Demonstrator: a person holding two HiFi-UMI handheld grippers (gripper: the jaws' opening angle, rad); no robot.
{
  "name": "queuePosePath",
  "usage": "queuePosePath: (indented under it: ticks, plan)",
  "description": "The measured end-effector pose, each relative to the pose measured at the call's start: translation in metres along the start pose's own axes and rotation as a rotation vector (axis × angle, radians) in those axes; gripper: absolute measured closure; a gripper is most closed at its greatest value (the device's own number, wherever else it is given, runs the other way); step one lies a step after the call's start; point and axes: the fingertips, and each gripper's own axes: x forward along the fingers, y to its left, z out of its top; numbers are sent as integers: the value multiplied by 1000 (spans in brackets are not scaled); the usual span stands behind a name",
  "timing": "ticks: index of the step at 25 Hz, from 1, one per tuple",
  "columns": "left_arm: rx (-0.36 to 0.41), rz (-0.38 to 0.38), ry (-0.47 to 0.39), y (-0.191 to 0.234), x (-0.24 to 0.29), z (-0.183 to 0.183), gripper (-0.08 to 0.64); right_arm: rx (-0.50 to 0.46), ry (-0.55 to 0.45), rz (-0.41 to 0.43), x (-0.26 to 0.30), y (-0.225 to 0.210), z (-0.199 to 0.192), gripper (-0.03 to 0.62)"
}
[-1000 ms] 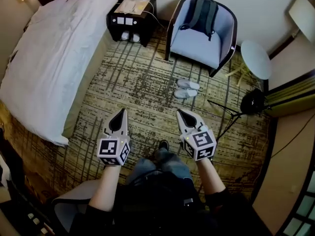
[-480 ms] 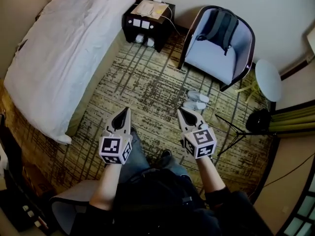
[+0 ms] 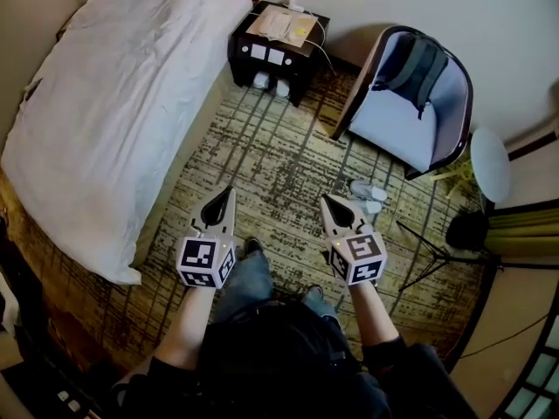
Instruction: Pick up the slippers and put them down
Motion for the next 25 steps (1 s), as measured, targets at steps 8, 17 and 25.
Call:
queuePosePath:
  ticks: [8,17,25]
  plan:
    - [7,-24,-8,109,38,22,557,12,-11,-29,100,29,46,592]
    - [23,-65,-7,149,86,39,557,12,-24,-41,155,21,78,592]
    - [43,-114,10,164,185,65,557,40,-49,-78,221,-55,116,592]
